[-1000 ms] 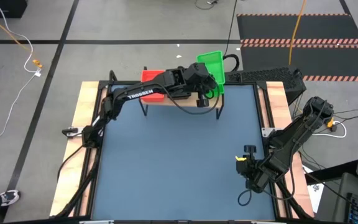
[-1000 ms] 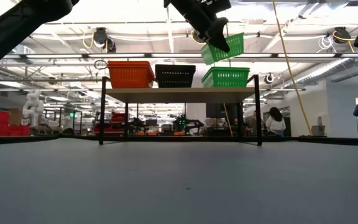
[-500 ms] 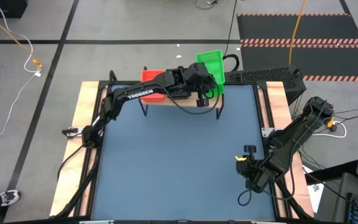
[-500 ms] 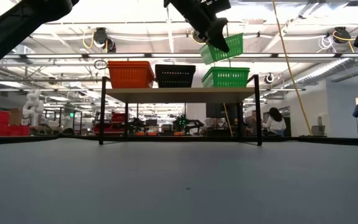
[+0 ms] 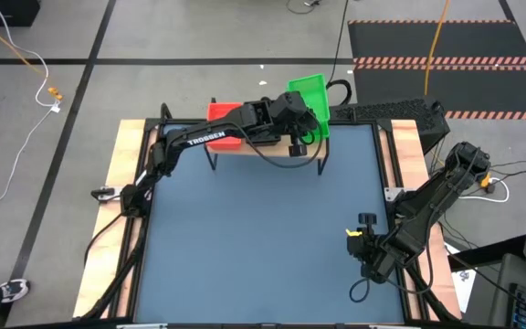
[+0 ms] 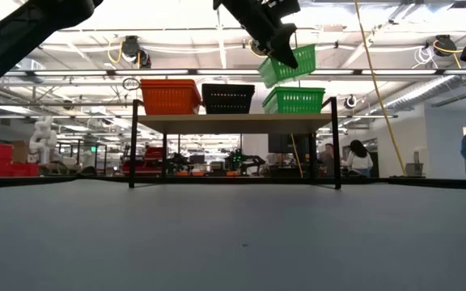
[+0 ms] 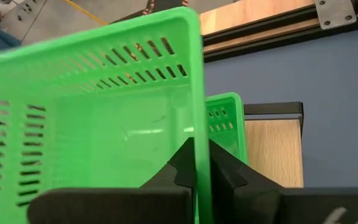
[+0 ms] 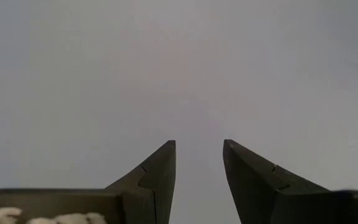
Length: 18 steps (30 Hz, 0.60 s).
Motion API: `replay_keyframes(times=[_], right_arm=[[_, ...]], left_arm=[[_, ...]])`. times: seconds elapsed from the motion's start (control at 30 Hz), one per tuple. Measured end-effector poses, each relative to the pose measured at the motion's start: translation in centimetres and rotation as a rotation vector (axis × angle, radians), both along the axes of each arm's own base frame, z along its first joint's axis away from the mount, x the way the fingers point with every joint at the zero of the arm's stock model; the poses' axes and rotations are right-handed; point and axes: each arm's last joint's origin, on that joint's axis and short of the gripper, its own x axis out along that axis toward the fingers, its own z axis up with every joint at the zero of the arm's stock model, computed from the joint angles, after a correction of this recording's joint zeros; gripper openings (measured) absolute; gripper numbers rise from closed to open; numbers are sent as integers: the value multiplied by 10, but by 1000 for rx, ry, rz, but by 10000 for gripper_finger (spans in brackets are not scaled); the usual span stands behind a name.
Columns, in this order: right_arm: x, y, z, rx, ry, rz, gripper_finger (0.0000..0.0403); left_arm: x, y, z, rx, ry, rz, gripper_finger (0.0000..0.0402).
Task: Stack baskets on shelf by color
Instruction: Stack the green bin on the other green bins on the shelf
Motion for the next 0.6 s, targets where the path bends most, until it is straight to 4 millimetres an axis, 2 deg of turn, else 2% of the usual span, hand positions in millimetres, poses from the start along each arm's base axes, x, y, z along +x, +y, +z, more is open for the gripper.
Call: replay_keyframes(times=[0.23,0.47,0.6], right_arm=[[0,0,0,0,0,0,128],[0,0,0,0,0,0,128],[0,0,0,0,0,0,128]], left_arm=[[0,0,0,1,1,0,5],[0,0,0,0,0,0,33],[0,0,0,-1,0,0,35]])
